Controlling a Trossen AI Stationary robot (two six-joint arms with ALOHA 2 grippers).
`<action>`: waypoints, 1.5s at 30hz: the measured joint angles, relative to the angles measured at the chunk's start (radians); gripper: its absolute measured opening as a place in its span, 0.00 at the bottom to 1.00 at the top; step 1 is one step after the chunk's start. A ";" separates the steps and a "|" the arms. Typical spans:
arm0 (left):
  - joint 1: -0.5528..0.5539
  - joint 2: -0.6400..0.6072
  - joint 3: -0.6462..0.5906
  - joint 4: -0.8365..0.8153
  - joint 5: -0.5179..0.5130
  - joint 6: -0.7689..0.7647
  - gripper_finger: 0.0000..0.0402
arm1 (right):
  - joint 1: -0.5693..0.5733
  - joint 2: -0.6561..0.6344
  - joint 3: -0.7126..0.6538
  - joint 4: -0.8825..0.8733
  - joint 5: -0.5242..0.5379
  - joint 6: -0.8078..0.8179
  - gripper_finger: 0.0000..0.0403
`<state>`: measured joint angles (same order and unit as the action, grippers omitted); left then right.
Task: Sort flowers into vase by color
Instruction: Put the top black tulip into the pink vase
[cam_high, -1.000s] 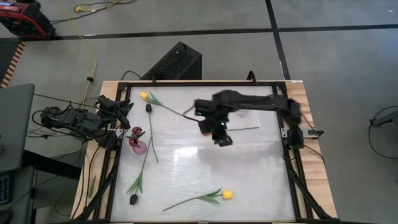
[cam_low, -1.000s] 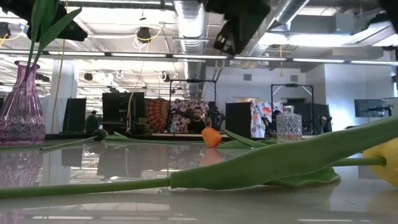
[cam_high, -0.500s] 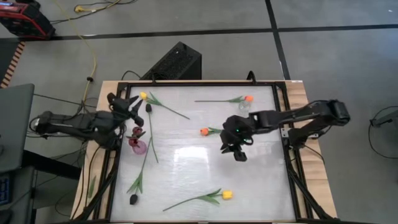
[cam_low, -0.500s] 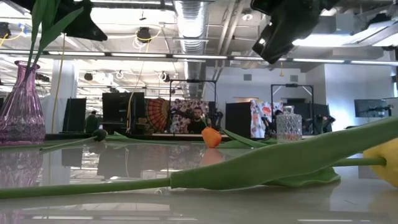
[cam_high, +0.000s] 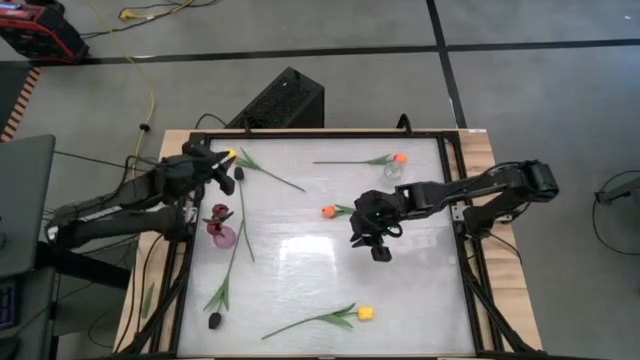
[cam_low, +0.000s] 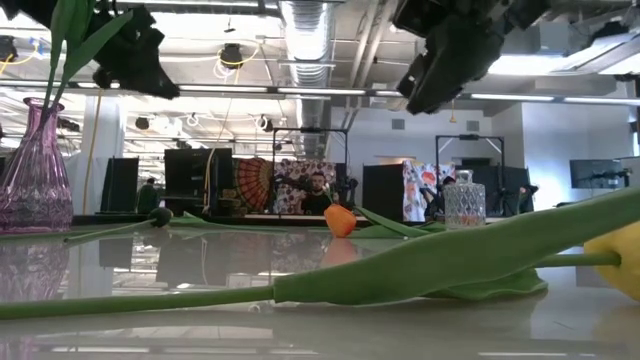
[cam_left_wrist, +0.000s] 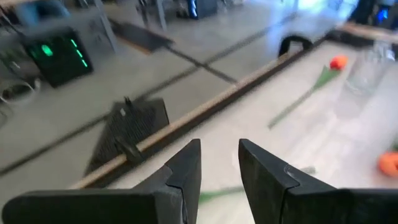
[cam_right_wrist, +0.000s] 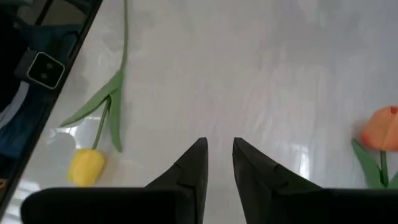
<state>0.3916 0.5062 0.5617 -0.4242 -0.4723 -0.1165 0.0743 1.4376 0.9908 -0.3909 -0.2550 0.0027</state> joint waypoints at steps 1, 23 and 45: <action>0.021 0.005 0.000 -0.005 0.031 -0.002 0.24 | -0.002 0.007 0.000 -0.002 0.000 -0.009 0.25; 0.133 0.035 0.000 -0.057 0.221 0.026 0.24 | -0.106 0.127 0.001 0.082 0.000 -0.065 0.25; 0.133 0.111 -0.042 -0.094 0.293 -0.352 0.24 | -0.146 0.284 0.073 0.072 -0.005 -0.036 0.25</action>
<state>0.5243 0.6174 0.5201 -0.5181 -0.1789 -0.4688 -0.0719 1.7211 1.0636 -0.3191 -0.2596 -0.0338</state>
